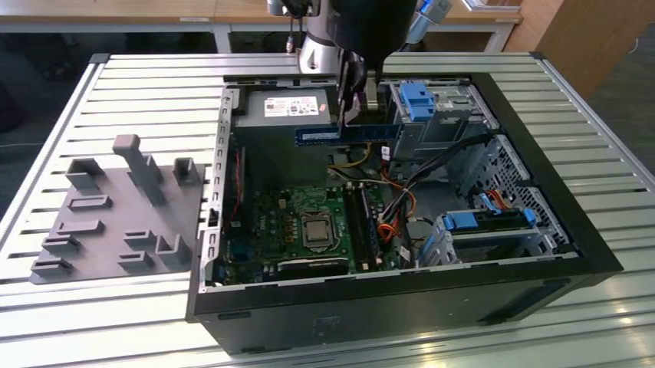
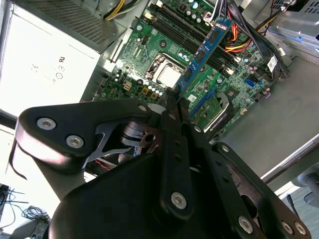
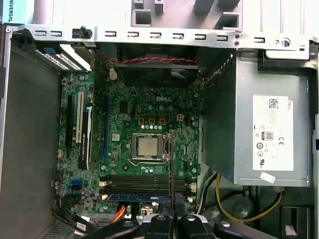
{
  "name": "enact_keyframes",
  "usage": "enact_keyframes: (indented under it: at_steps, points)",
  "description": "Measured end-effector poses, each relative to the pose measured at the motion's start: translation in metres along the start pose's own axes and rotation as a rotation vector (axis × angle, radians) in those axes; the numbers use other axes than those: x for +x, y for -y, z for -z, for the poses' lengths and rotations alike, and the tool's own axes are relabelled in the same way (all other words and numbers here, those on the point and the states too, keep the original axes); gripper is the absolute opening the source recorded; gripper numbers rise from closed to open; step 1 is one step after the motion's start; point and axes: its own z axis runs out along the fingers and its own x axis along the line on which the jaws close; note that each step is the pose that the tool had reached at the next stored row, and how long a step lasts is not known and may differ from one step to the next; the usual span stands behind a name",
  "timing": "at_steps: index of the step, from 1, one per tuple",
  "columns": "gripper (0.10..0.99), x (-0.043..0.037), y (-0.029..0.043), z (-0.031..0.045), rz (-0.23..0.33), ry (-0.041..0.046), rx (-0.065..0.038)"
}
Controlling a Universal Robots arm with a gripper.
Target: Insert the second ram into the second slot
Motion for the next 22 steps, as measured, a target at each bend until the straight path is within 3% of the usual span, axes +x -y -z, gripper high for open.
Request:
enact_keyframes:
  at_steps: [22]
  points:
    - [0.137,0.0012,0.0000,-0.0002,-0.159,0.0033,0.003]
